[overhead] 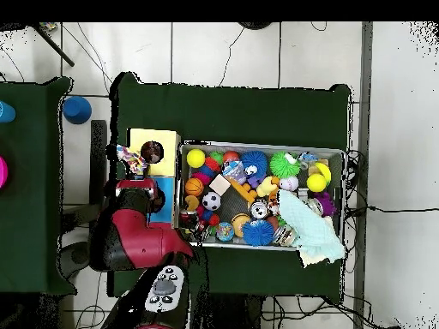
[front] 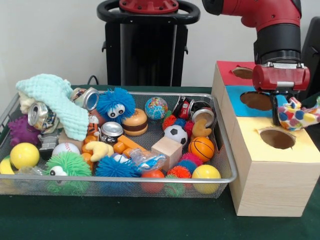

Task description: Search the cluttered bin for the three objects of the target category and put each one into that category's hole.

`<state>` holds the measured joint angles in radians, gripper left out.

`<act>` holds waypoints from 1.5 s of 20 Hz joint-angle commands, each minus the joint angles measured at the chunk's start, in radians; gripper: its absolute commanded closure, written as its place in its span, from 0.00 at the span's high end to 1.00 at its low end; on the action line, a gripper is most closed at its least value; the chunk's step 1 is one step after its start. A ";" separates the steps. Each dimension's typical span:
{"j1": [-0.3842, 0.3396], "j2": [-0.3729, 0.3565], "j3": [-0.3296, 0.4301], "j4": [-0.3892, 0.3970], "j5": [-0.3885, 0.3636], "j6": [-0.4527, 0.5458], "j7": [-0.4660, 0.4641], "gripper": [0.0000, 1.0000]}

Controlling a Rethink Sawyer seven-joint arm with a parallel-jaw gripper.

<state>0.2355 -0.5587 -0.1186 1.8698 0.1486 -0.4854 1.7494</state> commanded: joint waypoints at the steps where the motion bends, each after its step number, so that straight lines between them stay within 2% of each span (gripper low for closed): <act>1: 0.030 0.088 -0.054 -0.003 0.129 0.038 0.162 0.00; 4: 0.015 0.078 -0.041 -0.003 0.118 0.067 0.162 0.00; 11: 0.006 0.073 -0.027 0.008 0.120 0.064 0.184 0.00; 13: -0.016 0.052 0.000 0.022 0.102 0.074 0.208 0.00; 14: -0.034 0.027 0.020 0.033 0.083 0.113 0.206 0.00; 20: -0.070 -0.089 0.019 0.082 0.049 0.253 0.167 0.00; 27: -0.057 -0.083 0.000 0.078 0.064 0.252 0.178 0.00; 28: -0.052 -0.079 -0.008 0.074 0.064 0.237 0.182 1.00; 30: -0.017 -0.064 -0.048 0.075 0.094 0.213 0.184 1.00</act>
<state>0.1978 -0.6355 -0.1667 1.9083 0.2165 -0.3051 1.7494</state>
